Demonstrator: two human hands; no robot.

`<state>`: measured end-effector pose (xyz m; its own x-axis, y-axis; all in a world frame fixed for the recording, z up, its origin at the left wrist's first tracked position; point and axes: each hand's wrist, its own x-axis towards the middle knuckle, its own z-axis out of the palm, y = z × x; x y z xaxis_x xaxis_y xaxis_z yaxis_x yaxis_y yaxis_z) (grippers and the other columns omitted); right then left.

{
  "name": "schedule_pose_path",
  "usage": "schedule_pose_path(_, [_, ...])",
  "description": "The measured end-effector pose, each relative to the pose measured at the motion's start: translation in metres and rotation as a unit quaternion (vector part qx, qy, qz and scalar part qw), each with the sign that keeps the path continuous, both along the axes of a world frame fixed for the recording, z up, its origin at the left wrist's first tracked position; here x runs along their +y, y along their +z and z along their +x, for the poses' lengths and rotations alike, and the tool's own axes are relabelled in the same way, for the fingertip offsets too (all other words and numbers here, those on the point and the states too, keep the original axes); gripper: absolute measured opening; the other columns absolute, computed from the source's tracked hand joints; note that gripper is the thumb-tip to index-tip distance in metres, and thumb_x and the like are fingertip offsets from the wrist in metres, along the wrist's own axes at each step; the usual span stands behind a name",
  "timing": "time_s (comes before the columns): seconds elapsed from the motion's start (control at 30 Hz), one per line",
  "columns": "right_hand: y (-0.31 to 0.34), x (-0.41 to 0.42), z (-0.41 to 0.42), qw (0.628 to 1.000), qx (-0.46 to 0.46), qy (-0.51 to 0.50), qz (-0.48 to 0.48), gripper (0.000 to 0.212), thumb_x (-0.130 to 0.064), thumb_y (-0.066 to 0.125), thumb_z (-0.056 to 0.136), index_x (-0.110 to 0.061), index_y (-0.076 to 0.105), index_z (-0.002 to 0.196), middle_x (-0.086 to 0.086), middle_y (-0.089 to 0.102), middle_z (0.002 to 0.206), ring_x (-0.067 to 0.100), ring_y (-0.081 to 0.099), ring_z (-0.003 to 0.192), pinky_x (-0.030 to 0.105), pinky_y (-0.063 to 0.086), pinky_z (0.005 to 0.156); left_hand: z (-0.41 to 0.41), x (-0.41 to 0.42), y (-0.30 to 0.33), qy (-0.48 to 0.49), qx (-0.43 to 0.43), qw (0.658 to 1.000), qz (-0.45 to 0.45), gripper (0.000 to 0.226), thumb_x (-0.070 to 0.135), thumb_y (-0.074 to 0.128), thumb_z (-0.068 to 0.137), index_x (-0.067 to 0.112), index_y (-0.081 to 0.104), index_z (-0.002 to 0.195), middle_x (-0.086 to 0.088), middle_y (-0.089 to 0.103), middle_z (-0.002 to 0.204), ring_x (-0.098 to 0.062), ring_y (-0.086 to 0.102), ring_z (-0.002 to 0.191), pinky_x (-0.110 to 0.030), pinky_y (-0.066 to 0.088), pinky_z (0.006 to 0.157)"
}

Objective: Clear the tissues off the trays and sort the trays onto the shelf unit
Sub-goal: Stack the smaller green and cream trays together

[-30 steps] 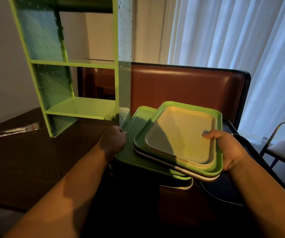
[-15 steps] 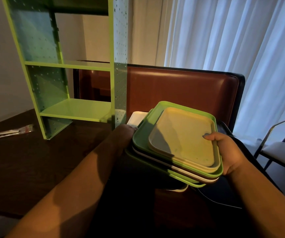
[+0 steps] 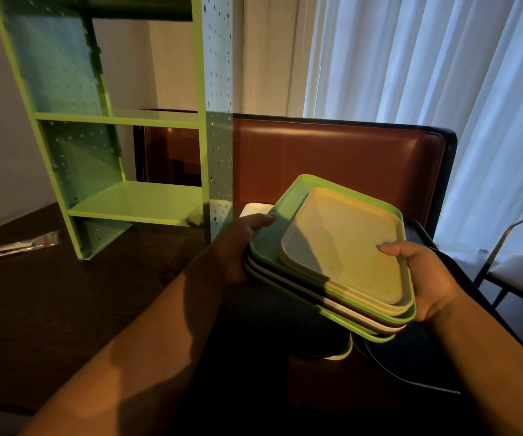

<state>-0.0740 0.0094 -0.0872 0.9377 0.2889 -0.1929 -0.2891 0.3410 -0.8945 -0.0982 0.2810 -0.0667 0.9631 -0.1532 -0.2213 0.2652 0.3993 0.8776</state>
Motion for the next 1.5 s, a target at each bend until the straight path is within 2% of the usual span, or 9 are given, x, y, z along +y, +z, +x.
schedule_pose_path(0.13, [-0.002,0.001,0.004,0.998,-0.03,-0.027,0.045,0.033,-0.011,0.042,0.096,-0.01,0.066,0.118,0.015,0.077,0.096,0.035,0.075,0.077,0.047,0.059,0.071,0.022,0.005,-0.006,0.012,0.006,0.998,-0.057,0.061,0.053,0.041,0.097,0.004,0.056,0.132,-0.024,0.063,0.122,-0.038,0.059,0.114,-0.051,0.044,0.103])
schedule_pose_path(0.2, [-0.002,0.0,0.008,0.996,-0.037,-0.055,0.053,0.03,-0.01,0.042,0.096,-0.011,0.067,0.113,0.013,0.078,0.086,0.032,0.075,0.071,0.045,0.054,0.074,0.039,0.007,-0.013,0.06,-0.014,0.99,0.128,0.045,0.04,0.044,0.101,0.0,0.059,0.117,-0.023,0.064,0.115,-0.036,0.061,0.112,-0.05,0.046,0.104])
schedule_pose_path(0.3, [0.0,-0.006,0.016,0.994,-0.04,-0.083,0.052,0.029,-0.01,0.042,0.096,-0.011,0.066,0.113,0.011,0.078,0.083,0.03,0.075,0.067,0.043,0.053,0.072,0.071,0.009,-0.032,0.145,0.014,0.764,0.629,0.015,0.016,0.053,0.097,0.003,0.059,0.094,-0.014,0.064,0.099,-0.026,0.061,0.096,-0.035,0.052,0.082])
schedule_pose_path(0.4, [-0.001,-0.012,0.025,0.994,-0.027,-0.096,0.049,0.037,-0.012,0.044,0.095,-0.01,0.062,0.127,0.014,0.075,0.095,0.032,0.075,0.072,0.043,0.053,0.072,0.093,0.007,-0.05,0.11,0.093,0.597,0.789,0.035,0.014,0.058,0.091,0.003,0.058,0.124,-0.018,0.061,0.125,-0.032,0.059,0.115,-0.04,0.053,0.091])
schedule_pose_path(0.63, [-0.008,-0.019,0.038,0.994,-0.006,-0.106,0.028,0.044,-0.01,0.045,0.094,-0.01,0.059,0.136,0.019,0.071,0.113,0.039,0.07,0.09,0.048,0.058,0.075,0.117,-0.002,-0.059,0.092,0.162,0.495,0.849,0.057,0.011,0.059,0.093,0.0,0.038,0.144,-0.021,0.047,0.142,-0.035,0.047,0.129,-0.042,0.046,0.101])
schedule_pose_path(1.03, [-0.004,-0.011,0.034,0.997,-0.001,-0.075,0.026,0.039,-0.009,0.042,0.095,-0.008,0.061,0.128,0.02,0.07,0.109,0.041,0.066,0.092,0.048,0.052,0.079,0.116,0.008,-0.079,0.09,0.134,0.494,0.855,0.044,0.014,0.057,0.094,0.004,0.051,0.136,-0.017,0.056,0.131,-0.031,0.056,0.117,-0.039,0.052,0.094])
schedule_pose_path(1.13, [-0.003,-0.008,0.033,0.997,-0.002,-0.077,0.026,0.036,-0.009,0.042,0.095,-0.009,0.064,0.123,0.019,0.073,0.102,0.04,0.068,0.088,0.047,0.053,0.077,0.111,0.013,-0.074,0.105,0.118,0.559,0.814,0.036,0.012,0.054,0.095,0.004,0.057,0.13,-0.015,0.061,0.127,-0.03,0.06,0.113,-0.038,0.053,0.093])
schedule_pose_path(1.3, [-0.002,-0.002,0.029,0.996,0.0,-0.086,0.022,0.037,-0.009,0.043,0.093,-0.008,0.064,0.125,0.019,0.075,0.101,0.039,0.072,0.083,0.046,0.055,0.076,0.114,0.021,-0.066,0.126,0.043,0.761,0.635,0.02,0.017,0.065,0.087,0.008,0.069,0.105,-0.014,0.071,0.106,-0.029,0.069,0.093,-0.041,0.058,0.083])
schedule_pose_path(1.5, [0.015,0.003,0.02,0.996,-0.014,-0.086,0.003,0.044,-0.008,0.041,0.093,-0.007,0.06,0.133,0.022,0.071,0.111,0.042,0.068,0.093,0.051,0.054,0.08,0.08,0.028,-0.041,0.179,0.027,0.827,0.532,0.019,0.007,0.054,0.096,-0.003,0.064,0.108,-0.015,0.067,0.102,-0.026,0.066,0.091,-0.029,0.055,0.067])
